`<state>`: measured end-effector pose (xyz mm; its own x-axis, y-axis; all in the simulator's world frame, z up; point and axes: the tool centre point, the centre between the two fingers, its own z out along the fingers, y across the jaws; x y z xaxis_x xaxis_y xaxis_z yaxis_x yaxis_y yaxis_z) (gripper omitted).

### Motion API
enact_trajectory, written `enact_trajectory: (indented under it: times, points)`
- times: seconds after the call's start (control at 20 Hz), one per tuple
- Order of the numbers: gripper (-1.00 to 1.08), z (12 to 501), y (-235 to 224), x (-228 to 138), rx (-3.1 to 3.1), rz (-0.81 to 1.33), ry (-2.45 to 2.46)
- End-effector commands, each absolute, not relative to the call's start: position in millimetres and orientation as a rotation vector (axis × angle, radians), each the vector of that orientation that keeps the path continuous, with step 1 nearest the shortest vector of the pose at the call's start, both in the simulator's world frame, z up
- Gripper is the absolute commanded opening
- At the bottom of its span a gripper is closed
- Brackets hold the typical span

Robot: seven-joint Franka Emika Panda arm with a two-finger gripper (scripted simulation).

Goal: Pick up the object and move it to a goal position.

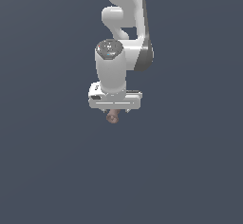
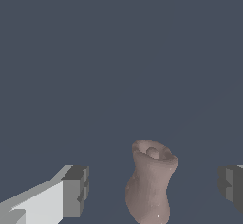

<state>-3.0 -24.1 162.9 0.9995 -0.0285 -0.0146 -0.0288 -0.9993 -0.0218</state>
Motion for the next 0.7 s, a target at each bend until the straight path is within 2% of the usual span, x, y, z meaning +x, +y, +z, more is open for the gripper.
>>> enact_trajectory:
  times: [0.0, 0.65]
  points:
    - [1.0, 162.9, -24.1, -3.0, -3.119, 0.022, 0.045]
    - [1.0, 182.1, -34.4, 10.3, -3.11, -0.054, 0.046]
